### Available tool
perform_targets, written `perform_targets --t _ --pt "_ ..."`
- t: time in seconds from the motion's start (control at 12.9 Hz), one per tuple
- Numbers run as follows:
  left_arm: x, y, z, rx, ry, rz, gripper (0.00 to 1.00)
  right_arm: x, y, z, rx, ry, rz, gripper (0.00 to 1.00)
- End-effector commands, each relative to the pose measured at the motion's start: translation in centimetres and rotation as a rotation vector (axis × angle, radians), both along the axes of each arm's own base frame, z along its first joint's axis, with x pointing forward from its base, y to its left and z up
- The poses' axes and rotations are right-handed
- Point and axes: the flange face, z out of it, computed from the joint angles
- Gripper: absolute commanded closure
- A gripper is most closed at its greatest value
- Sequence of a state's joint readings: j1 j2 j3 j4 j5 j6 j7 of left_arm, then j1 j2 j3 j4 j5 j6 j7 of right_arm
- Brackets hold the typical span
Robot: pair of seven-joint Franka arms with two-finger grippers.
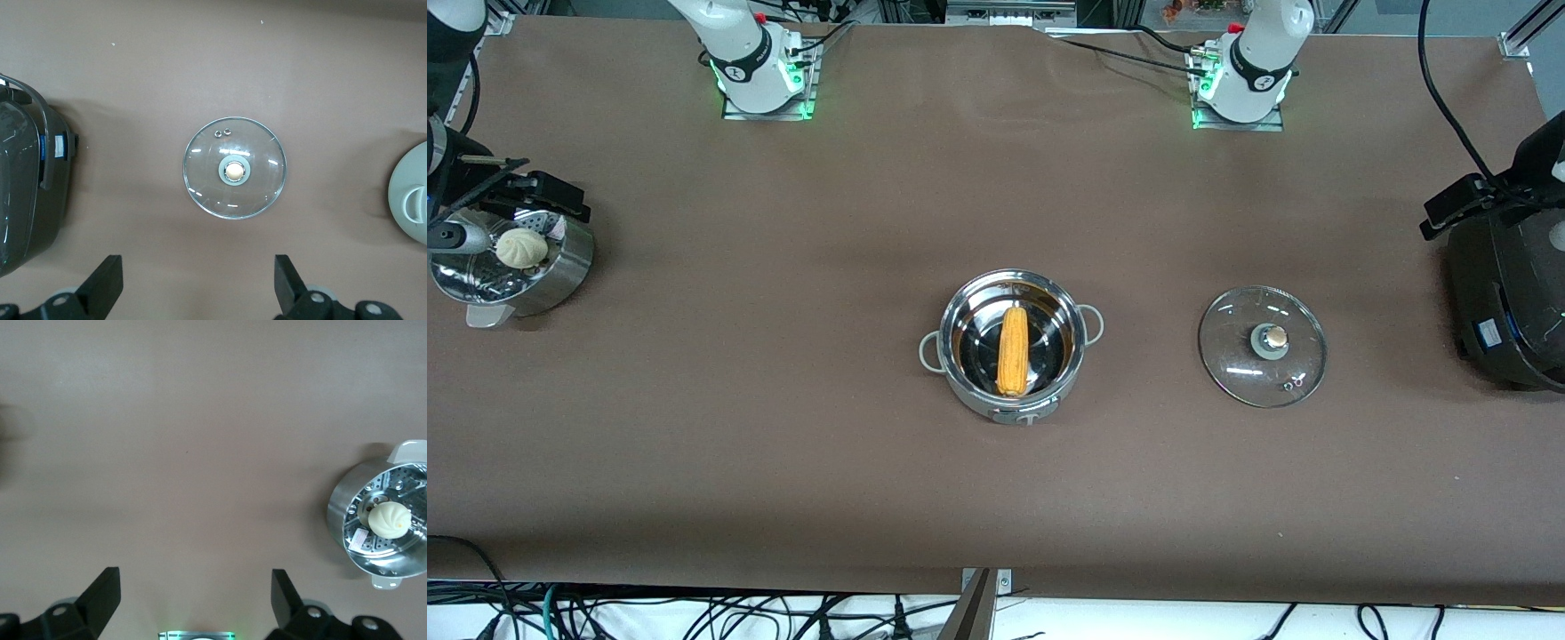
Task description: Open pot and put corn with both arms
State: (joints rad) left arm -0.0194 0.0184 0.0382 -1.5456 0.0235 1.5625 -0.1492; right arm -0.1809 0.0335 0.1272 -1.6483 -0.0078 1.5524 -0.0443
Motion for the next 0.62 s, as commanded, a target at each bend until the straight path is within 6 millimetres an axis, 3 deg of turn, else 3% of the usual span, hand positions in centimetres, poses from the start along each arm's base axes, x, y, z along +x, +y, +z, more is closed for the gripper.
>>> perform_targets --t 0.0,0.54 --pt "0.02 -0.16 0.64 0.027 0.005 0.002 0.00 0.91 -1.30 0.05 0.027 -0.012 0.013 0.00" --pt "-0.02 -0.17 0.60 0.026 0.009 0.005 0.00 1.52 -1.74 -0.50 0.023 -0.007 0.007 0.00"
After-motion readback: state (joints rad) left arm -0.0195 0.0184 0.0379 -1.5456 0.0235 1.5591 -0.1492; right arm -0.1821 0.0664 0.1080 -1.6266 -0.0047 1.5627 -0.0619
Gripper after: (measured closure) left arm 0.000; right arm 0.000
